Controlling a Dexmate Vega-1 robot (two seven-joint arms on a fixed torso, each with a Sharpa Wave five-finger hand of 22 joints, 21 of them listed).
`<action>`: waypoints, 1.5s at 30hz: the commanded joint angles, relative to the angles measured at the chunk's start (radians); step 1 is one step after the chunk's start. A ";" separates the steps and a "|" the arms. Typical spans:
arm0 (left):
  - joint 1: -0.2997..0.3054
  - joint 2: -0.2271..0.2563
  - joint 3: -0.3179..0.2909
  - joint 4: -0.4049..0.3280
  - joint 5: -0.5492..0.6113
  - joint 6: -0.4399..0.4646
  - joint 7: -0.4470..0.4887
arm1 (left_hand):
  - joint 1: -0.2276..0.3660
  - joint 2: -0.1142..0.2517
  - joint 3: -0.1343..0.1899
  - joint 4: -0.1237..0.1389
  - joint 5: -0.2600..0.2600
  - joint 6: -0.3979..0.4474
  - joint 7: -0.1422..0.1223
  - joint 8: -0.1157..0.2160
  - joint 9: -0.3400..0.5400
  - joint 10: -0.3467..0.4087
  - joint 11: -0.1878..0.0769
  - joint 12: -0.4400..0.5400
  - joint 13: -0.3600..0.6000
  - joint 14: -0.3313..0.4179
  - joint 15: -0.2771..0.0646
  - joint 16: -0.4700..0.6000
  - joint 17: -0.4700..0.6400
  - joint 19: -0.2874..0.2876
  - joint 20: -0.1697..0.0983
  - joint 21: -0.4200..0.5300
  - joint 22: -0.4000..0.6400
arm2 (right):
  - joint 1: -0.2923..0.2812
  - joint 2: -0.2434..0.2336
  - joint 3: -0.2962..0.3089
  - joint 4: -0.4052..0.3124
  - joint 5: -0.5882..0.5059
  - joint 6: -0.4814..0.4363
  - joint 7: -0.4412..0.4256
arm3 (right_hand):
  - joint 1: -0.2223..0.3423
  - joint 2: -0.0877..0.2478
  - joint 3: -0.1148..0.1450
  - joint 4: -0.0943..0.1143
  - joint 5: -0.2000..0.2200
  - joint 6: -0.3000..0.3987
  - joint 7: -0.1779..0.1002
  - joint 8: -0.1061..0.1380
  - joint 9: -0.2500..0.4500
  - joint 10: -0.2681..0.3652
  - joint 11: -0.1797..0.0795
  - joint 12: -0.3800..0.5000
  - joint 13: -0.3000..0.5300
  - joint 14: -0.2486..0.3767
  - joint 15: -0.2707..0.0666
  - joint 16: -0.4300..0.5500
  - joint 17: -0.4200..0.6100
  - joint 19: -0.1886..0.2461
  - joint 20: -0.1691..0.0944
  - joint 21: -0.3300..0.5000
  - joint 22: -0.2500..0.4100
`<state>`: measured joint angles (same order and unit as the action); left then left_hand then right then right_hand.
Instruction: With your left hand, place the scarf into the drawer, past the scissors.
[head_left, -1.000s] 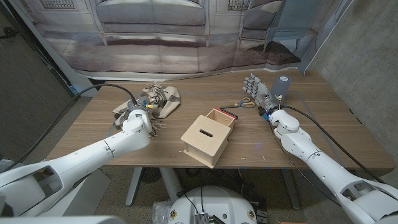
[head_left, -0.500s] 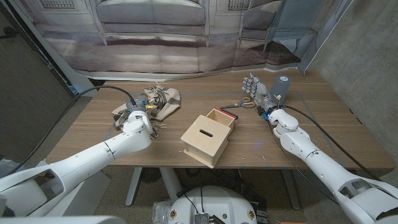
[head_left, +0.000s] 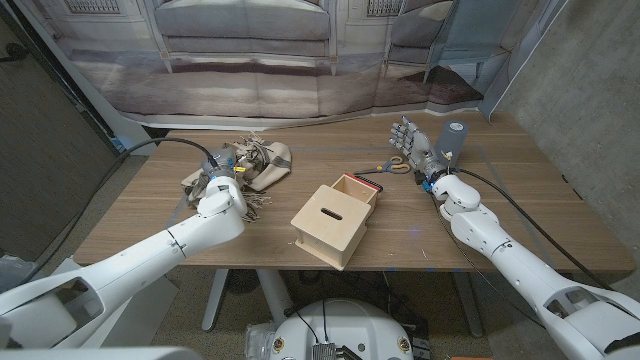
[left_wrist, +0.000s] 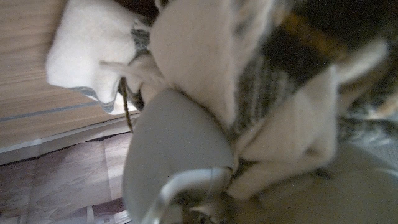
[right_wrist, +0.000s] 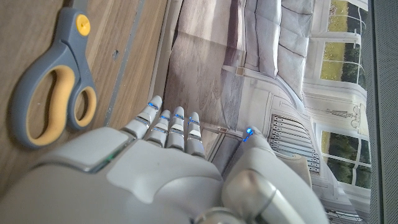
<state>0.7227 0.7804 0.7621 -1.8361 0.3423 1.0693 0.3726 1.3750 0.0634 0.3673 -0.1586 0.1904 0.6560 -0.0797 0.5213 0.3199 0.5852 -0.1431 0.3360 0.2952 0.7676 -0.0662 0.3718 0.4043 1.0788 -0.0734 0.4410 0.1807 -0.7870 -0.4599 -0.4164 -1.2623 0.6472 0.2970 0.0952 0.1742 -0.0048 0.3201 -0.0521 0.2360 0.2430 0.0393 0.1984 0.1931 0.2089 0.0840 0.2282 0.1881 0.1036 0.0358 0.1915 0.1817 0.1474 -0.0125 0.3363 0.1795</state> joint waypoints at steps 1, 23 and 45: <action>0.043 -0.003 -0.042 -0.061 -0.004 0.006 0.078 | 0.071 0.073 0.017 0.009 0.003 0.056 0.058 -0.002 0.002 0.012 0.003 0.004 0.003 0.031 -0.118 0.006 0.006 0.014 -0.003 0.013 0.004 | -0.020 -0.011 0.007 -0.022 0.002 0.011 -0.001 | 0.003 0.005 -0.001 -0.007 -0.006 0.002 -0.002 0.001 0.001 0.010 0.000 -0.003 0.003 0.010 0.001 -0.001 0.003 0.010 0.001 -0.001 0.001; 0.075 0.026 -0.078 -0.121 -0.010 -0.018 0.101 | 0.064 0.072 0.028 0.015 0.003 0.085 0.071 0.012 0.007 0.046 0.005 0.008 0.005 0.064 -0.121 -0.001 0.017 0.018 -0.008 0.022 0.002 | -0.041 -0.026 0.014 -0.074 -0.001 0.005 -0.025 | 0.004 0.008 -0.002 -0.009 -0.006 0.008 -0.001 0.003 0.001 0.034 -0.002 0.005 0.004 0.014 -0.004 -0.001 0.002 0.014 0.000 -0.010 0.001; 0.086 0.073 -0.116 -0.172 -0.029 -0.056 0.091 | 0.054 0.071 0.036 0.021 0.003 0.097 0.080 0.026 0.019 0.065 0.007 0.007 0.011 0.085 -0.122 -0.010 0.025 0.017 -0.015 0.030 0.002 | -0.042 -0.022 0.018 -0.073 0.002 0.012 -0.029 | 0.004 0.010 -0.002 -0.011 -0.006 0.010 0.000 0.003 0.001 0.034 -0.003 0.004 0.004 0.015 -0.003 -0.001 0.002 0.017 0.001 -0.017 0.002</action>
<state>0.7932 0.8168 0.6731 -1.9806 0.3234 1.0763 0.4603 1.3703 0.0681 0.3813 -0.1536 0.1857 0.6723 -0.0712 0.5410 0.3333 0.6373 -0.1375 0.3401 0.3035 0.8012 -0.0500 0.3591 0.4247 1.0927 -0.0802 0.4666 0.1810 -0.8252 -0.4820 -0.4023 -1.3306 0.6471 0.3062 0.0718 0.1742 -0.0047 0.3160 -0.0562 0.2360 0.2430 0.0393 0.1984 0.1907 0.2358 0.0823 0.2282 0.1881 0.1090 0.0304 0.1915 0.1816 0.1583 -0.0127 0.3213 0.1792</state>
